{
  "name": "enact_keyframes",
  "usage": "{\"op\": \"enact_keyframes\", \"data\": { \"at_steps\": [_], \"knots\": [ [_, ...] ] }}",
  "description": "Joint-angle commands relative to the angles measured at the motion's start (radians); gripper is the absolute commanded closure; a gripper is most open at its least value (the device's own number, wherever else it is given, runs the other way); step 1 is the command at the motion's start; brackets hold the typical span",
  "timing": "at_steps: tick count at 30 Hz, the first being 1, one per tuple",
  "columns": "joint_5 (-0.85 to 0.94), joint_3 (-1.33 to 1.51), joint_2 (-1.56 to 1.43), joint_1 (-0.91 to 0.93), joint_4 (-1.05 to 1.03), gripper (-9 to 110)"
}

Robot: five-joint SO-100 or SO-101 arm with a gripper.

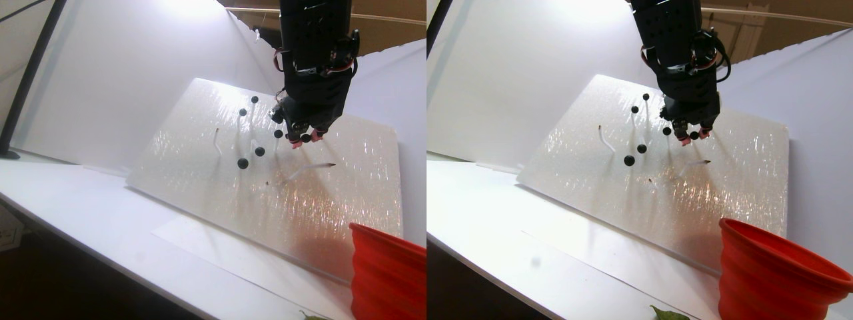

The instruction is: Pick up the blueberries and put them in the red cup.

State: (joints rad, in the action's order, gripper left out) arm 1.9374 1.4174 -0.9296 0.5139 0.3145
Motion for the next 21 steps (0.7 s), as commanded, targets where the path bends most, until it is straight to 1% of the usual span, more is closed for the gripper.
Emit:
{"op": "enact_keyframes", "data": {
  "at_steps": [1,11,21],
  "knots": [
    [-0.009,-0.092,-0.061,0.054,0.020,88],
    [-0.014,-0.048,-0.098,0.051,0.032,89],
    [-0.005,0.061,-0.179,0.043,0.057,89]
  ]
}}
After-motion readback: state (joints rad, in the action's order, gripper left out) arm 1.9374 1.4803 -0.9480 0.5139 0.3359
